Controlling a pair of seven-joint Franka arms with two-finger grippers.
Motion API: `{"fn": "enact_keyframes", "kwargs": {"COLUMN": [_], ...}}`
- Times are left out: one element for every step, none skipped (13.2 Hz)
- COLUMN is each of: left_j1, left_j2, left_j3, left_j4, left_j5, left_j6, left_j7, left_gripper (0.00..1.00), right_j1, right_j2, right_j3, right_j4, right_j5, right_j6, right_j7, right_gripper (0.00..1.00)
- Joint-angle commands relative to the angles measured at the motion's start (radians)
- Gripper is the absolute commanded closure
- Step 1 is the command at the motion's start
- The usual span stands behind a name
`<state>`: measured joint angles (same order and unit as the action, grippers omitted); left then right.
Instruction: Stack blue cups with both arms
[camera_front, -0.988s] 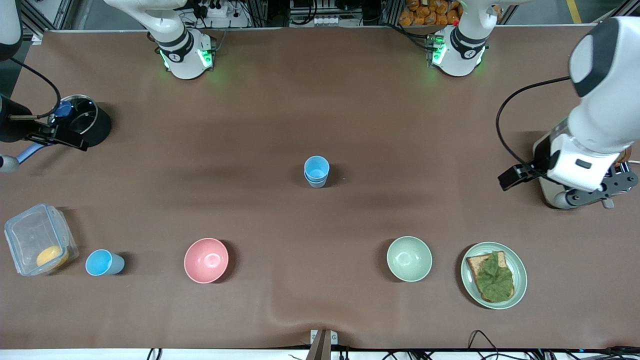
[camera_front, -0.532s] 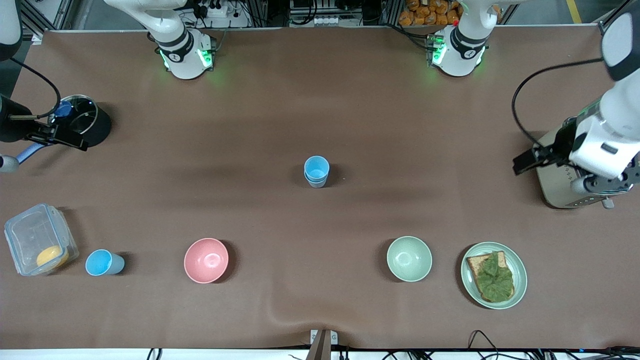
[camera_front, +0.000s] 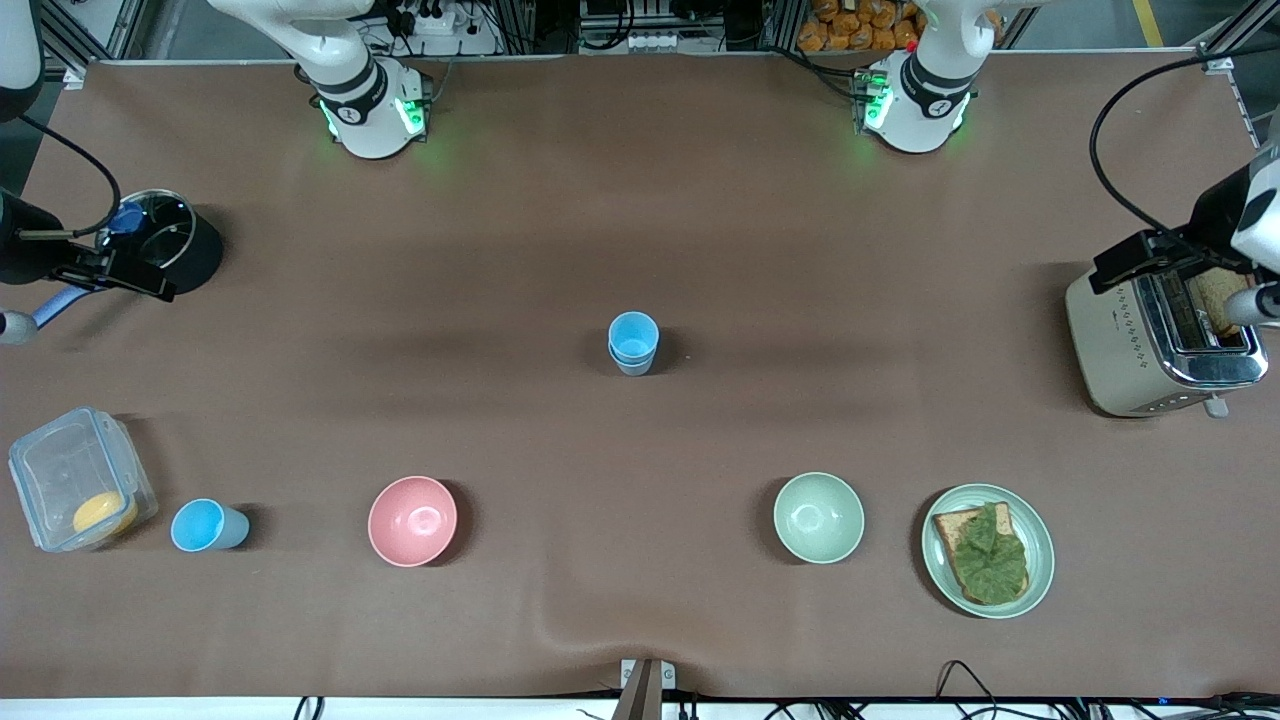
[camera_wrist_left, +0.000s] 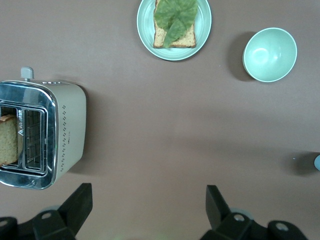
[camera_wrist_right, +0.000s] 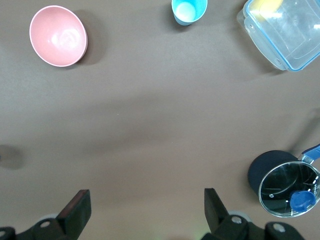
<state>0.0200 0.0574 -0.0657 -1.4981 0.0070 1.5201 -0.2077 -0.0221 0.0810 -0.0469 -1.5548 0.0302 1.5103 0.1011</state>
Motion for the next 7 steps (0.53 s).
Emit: {"fn": "enact_keyframes", "kwargs": {"left_j1": [-0.048,-0.057,-0.058,-0.058,-0.058,-0.061,-0.064], "left_j2": [-0.047,-0.069,-0.111,-0.140,-0.137,-0.136,-0.130], "left_j3": [0.050,0.053,0.066,0.072,0.073,0.073,0.073], "left_j4": [-0.047,-0.080,-0.141,-0.181,-0.177,-0.171,-0.165], "left_j5": [-0.021,-0.021,-0.019,-0.019,-0.018,-0.013,-0.016], "left_j6": [0.023,0.040,0.082,0.109,0.109,0.110,0.110], "left_j7": [0.017,0.017,0.019,0.019,0.025,0.037,0.037], "left_gripper": [0.00,0.00,0.00,0.00,0.00,0.00,0.00], "right_j1": [-0.009,-0.009,-0.009,-0.009,-0.009,-0.009,-0.009], "right_j2": [-0.020,-0.020,-0.020,-0.020,-0.020,-0.020,-0.020], "right_j3": [0.007,0.007,0.007,0.007,0.007,0.007,0.007], "right_j4": [-0.008,-0.010,-0.010,-0.010,-0.008,-0.010,-0.008], "right_j5": [-0.016,-0.016,-0.016,-0.016,-0.016,-0.016,-0.016], "right_j6": [-0.007,-0.009,-0.013,-0.013,-0.013,-0.013,-0.013], "right_j7": [-0.005,-0.005,-0.005,-0.005,-0.005,-0.005,-0.005], "right_gripper": [0.00,0.00,0.00,0.00,0.00,0.00,0.00]}}
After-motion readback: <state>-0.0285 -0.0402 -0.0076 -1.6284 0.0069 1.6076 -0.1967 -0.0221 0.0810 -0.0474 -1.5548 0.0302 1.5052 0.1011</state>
